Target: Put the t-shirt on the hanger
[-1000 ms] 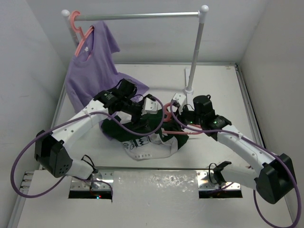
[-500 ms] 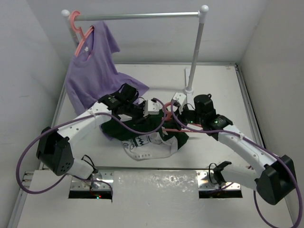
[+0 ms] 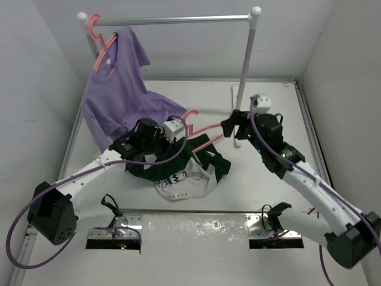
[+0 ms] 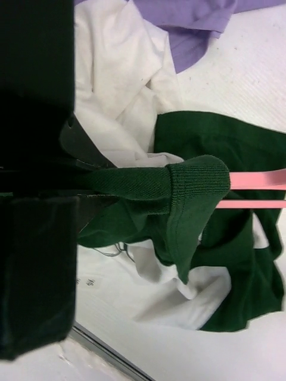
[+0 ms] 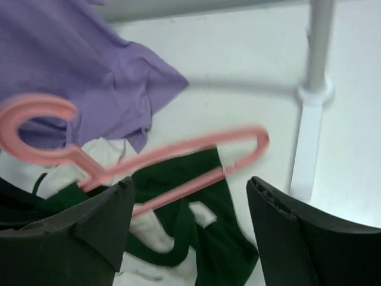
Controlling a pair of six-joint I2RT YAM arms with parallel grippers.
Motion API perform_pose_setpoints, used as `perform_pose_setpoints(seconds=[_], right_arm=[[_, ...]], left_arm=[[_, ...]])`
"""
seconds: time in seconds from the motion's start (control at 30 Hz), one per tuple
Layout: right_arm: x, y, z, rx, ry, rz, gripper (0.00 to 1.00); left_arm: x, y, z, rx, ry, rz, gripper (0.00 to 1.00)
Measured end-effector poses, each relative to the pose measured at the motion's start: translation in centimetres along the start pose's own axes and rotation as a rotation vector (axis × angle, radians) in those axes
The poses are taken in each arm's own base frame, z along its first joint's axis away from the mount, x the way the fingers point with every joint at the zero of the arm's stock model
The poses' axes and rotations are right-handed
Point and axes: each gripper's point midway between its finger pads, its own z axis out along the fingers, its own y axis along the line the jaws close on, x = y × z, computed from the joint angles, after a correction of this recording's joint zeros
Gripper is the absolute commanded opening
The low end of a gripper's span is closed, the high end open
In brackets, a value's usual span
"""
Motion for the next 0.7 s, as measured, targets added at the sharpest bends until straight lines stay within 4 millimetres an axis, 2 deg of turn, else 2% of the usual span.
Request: perform_pose_setpoints(seconds=[0.03,0.1,0.27,0.33,0.43,0.7], right_arm=[[0.8,-0.7,-0.7,0.034,-0.016,0.062,0.69],[3.8,-1.6,-1.3,0.079,0.012,0.150,0.63],[12.4,-0.8,0.8,0.102,0.247,0.176,0.47],[15.3,-0.2,1.3,0.093,0.337,0.165,0.44],[17.2,0.5,2.0,0.073,0.396,0.182,0.49],[19.1,1.2,3.9,0.057,0.433,0.217,0.50]], left_arm=[[-0.1,0.1,0.0,-0.012,-0.014,-0.021,0.00],[-0.4,0.2,-0.1,-0.027,-0.035,-0.047,0.00],[-1.4,0.4,-0.1,-0.047,-0.088,-0.077,0.00],[-1.6,0.4,0.0,-0.047,-0.098,-0.085,0.00],[-1.8,0.4,0.1,-0.047,-0.111,-0.092,0.00],[-2.0,0.5,0.2,-0.048,-0.125,-0.090,0.00]])
